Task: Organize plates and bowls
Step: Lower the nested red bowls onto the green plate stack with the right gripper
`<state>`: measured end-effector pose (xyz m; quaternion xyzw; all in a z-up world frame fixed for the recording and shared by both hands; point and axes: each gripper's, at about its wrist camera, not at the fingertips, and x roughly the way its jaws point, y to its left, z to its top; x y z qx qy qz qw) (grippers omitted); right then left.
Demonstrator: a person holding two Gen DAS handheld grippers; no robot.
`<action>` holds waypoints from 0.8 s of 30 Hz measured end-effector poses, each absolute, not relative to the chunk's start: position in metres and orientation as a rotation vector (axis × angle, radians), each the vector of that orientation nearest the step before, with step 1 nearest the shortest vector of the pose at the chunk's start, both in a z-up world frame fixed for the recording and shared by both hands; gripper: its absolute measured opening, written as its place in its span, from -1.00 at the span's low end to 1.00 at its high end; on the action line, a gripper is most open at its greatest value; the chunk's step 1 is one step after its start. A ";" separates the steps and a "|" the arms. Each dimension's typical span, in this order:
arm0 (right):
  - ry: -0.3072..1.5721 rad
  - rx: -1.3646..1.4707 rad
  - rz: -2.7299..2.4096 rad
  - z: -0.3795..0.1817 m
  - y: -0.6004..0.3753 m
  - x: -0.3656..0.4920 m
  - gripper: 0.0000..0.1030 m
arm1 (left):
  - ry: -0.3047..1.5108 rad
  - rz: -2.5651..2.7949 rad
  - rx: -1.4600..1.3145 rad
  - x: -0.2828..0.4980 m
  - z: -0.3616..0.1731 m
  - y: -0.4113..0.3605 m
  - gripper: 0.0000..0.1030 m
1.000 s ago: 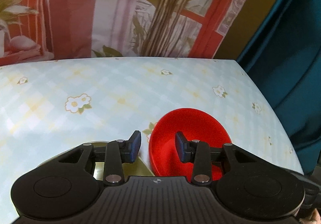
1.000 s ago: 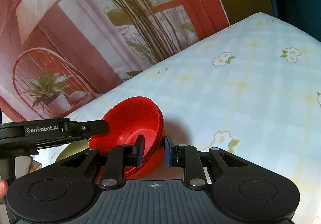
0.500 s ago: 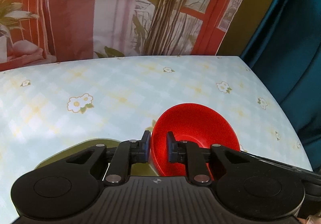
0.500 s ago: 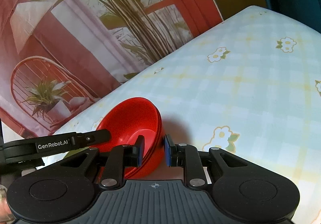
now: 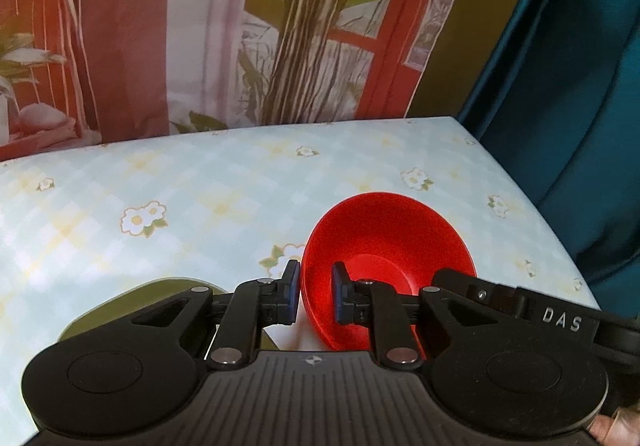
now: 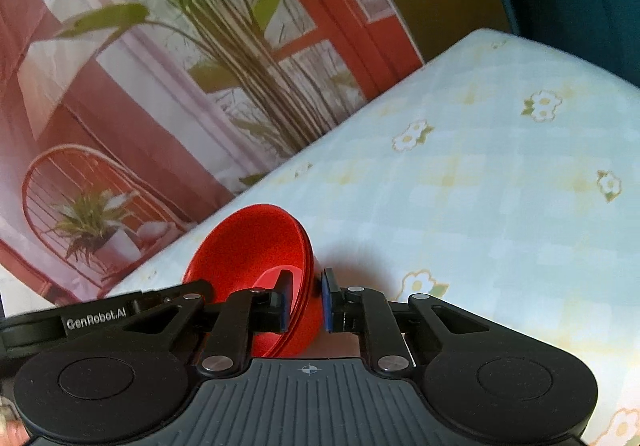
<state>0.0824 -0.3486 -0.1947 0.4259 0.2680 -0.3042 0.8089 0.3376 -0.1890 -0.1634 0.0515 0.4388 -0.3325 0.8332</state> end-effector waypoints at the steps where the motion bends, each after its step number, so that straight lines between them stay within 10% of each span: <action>1: 0.564 0.908 -0.650 -0.191 -0.349 0.081 -0.74 | 0.922 -0.703 0.112 0.336 -0.160 -0.188 -0.66; 24: 0.620 0.830 -0.416 -0.160 -0.281 0.143 -0.74 | 0.852 -0.560 -0.038 0.304 -0.121 -0.059 -0.66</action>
